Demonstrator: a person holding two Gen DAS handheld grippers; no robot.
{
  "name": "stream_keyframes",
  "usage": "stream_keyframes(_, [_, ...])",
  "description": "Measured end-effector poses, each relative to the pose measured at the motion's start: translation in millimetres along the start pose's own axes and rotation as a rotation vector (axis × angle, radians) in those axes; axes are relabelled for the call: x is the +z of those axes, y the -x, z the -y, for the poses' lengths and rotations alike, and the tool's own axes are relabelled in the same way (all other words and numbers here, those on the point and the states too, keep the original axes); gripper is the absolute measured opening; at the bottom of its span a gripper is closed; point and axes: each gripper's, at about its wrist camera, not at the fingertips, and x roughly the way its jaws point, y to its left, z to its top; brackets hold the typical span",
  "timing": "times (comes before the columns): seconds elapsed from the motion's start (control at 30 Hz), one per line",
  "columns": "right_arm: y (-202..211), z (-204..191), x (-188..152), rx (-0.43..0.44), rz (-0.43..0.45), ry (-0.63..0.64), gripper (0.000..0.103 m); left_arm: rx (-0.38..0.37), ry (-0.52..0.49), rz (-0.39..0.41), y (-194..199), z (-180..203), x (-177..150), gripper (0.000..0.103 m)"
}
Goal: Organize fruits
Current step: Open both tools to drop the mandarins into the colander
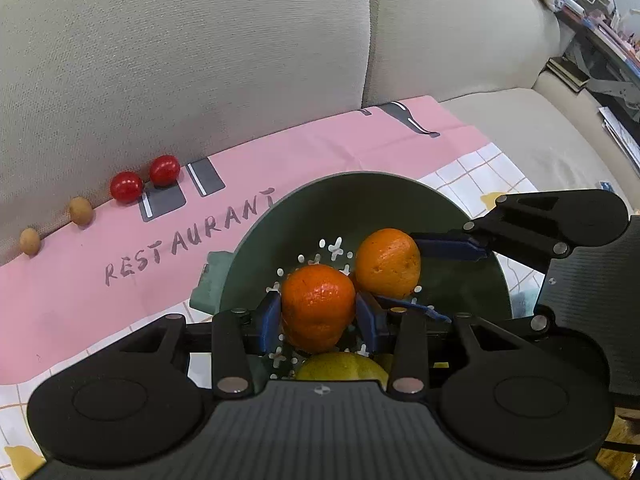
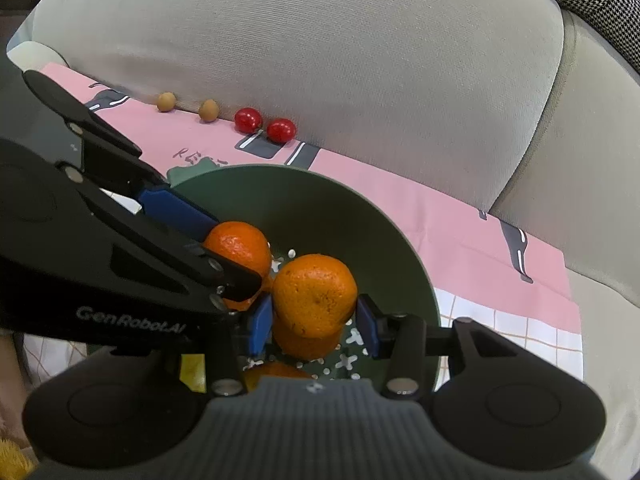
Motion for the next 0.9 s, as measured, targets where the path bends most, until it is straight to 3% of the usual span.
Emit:
stream_keyframes(0.27, [3.8, -0.6, -1.3, -0.001, -0.004, 0.005, 0.042, 0.003, -0.005, 0.004, 3.0, 0.2, -1.1, 0.047])
stream_keyframes(0.57, [7.5, -4.1, 0.6, 0.003, -0.010, 0.004, 0.043, -0.005, 0.005, 0.027, 19.6, -0.3, -1.3, 0.059])
stream_keyframes(0.9, [4.2, -5.3, -10.9, 0.083, -0.080, -0.061, 0.043, 0.021, -0.048, 0.076, 52.2, 5.4, -5.6, 0.067])
